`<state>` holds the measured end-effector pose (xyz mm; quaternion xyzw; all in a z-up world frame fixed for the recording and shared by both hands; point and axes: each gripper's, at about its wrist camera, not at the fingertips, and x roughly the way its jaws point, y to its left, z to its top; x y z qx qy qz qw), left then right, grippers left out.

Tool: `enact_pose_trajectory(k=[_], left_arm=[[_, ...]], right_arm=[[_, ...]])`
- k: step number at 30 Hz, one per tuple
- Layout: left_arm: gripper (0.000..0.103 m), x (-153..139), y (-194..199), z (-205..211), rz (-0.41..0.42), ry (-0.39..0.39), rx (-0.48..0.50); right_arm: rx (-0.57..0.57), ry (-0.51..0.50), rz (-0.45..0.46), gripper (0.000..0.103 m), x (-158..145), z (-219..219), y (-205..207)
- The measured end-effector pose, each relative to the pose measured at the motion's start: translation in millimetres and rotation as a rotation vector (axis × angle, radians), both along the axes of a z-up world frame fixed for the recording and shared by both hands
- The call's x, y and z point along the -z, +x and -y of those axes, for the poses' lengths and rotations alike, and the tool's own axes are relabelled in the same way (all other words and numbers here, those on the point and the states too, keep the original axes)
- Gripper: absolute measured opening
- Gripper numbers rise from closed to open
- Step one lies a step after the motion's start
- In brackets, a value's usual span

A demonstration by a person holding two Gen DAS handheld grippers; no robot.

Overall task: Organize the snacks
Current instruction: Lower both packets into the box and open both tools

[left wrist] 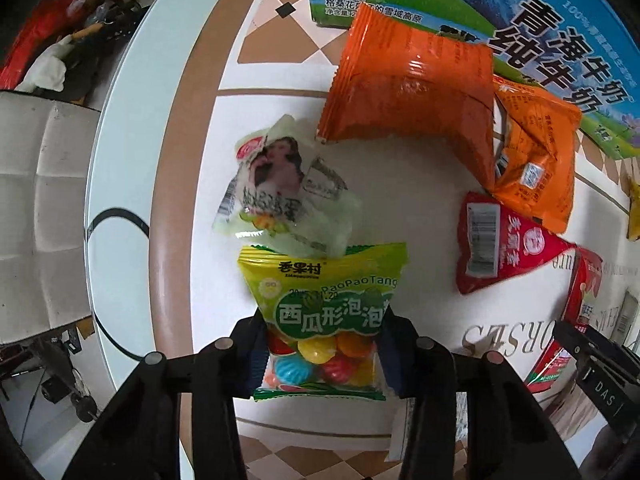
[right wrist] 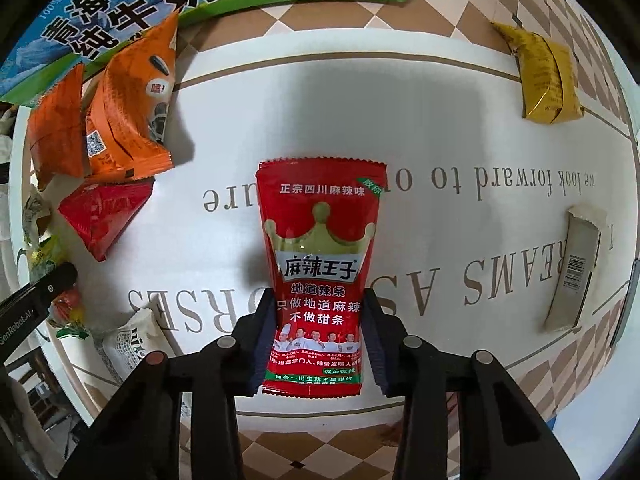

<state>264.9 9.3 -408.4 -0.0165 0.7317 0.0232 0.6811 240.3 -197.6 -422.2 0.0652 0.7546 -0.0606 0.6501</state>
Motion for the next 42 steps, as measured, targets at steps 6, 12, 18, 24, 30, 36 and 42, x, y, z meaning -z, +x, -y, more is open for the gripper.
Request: enact_pose_trajectory(k=[6, 12, 18, 24, 30, 36, 42], left_arm=[[0.043, -24, -21, 2, 0.013, -0.055, -0.014], [0.043, -93, -22, 8, 0.098, -0.137, 0.005], [0.043, -163, 28, 23, 0.235, -0.192, 0.080], [0.043, -182, 117, 32, 0.291, -0.170, 0.156], [0.043, -154, 205, 32, 0.239, -0.108, 0.178], [0.043, -119, 266, 37, 0.178, -0.029, 0.204], [0.043, -83, 300, 38, 0.116, 0.002, 0.213]], right_arm=[[-0.002, 0.063, 0.033, 0.041, -22, 11, -12], [-0.025, 0.143, 0.121, 0.041, -80, 15, -6], [-0.063, 0.206, 0.255, 0.041, -165, 15, 36], [-0.098, 0.168, 0.370, 0.041, -219, 15, 103], [-0.106, 0.071, 0.379, 0.041, -216, 29, 194], [-0.098, 0.006, 0.324, 0.041, -177, 38, 262], [-0.097, -0.035, 0.257, 0.041, -129, 45, 293]])
